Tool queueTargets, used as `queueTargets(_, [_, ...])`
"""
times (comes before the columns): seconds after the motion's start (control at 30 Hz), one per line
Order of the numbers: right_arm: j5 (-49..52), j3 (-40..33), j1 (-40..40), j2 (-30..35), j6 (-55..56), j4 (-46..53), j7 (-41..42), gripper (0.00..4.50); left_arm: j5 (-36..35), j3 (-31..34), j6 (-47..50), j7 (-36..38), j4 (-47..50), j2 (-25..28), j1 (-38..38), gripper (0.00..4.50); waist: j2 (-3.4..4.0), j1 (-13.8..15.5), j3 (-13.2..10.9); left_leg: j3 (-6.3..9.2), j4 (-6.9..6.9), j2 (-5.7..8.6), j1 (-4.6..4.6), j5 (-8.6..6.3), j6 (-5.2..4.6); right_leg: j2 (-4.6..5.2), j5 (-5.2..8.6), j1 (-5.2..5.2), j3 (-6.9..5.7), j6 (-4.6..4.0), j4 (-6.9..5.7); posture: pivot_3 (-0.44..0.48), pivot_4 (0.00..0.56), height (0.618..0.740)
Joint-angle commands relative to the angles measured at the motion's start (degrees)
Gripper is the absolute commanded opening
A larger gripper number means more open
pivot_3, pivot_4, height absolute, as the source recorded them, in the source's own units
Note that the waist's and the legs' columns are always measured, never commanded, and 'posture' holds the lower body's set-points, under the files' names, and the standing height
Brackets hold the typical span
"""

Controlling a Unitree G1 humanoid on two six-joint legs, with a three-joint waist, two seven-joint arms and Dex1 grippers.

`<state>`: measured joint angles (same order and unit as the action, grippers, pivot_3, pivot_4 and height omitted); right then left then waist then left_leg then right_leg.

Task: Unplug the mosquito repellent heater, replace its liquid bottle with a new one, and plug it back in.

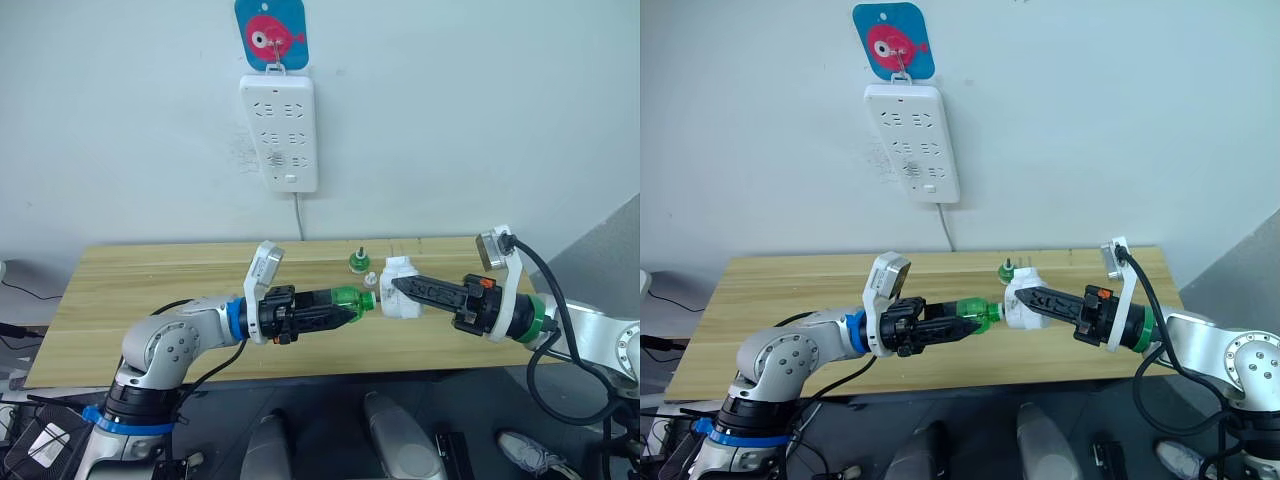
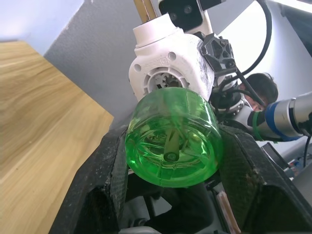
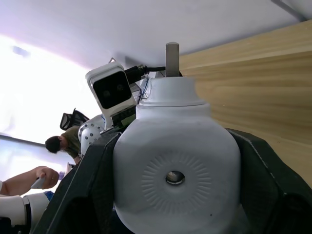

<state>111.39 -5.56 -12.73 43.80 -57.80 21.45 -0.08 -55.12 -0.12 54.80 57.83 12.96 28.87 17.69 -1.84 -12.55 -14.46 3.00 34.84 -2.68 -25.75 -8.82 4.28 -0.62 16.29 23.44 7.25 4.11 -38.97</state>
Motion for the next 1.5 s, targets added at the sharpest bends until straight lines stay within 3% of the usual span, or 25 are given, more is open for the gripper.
queueTargets(0.03, [1.61,1.72,-0.23,-0.14,0.27,4.26,1.54,2.95,-1.93,-1.04,0.29,-0.54,2.51,-2.14,0.51,2.31,0.00,0.01,0.00,0.00,0.00,0.00,0.00,0.00,0.00,0.00,0.00,0.00,0.00,0.00,0.00,-0.277,0.227,0.740])
queueTargets(0.8, [1.61,3.92,-0.70,4.29,-0.33,5.95,6.32,2.95,-1.08,-0.93,2.01,0.84,1.07,-2.40,2.64,2.31,0.00,0.12,0.00,0.00,0.00,0.00,-0.01,0.00,0.00,0.00,0.00,0.01,-0.01,0.00,0.00,-0.275,0.223,0.740])
queueTargets(1.13, [1.61,5.13,-2.40,3.71,1.47,6.17,4.12,2.95,-6.06,0.52,6.82,-1.46,3.21,-4.02,2.23,2.31,0.00,0.28,0.00,0.01,0.01,0.01,-0.03,0.00,0.00,0.00,0.00,0.02,-0.01,0.00,0.00,-0.276,0.220,0.740])
queueTargets(1.5, [1.61,3.90,-1.46,4.14,1.06,5.54,6.41,2.95,-2.65,0.72,3.63,-2.72,1.37,-4.38,2.23,2.31,0.00,0.33,0.00,0.01,0.01,0.01,-0.02,0.00,0.00,0.00,0.00,0.02,-0.01,0.01,0.00,-0.278,0.221,0.740])
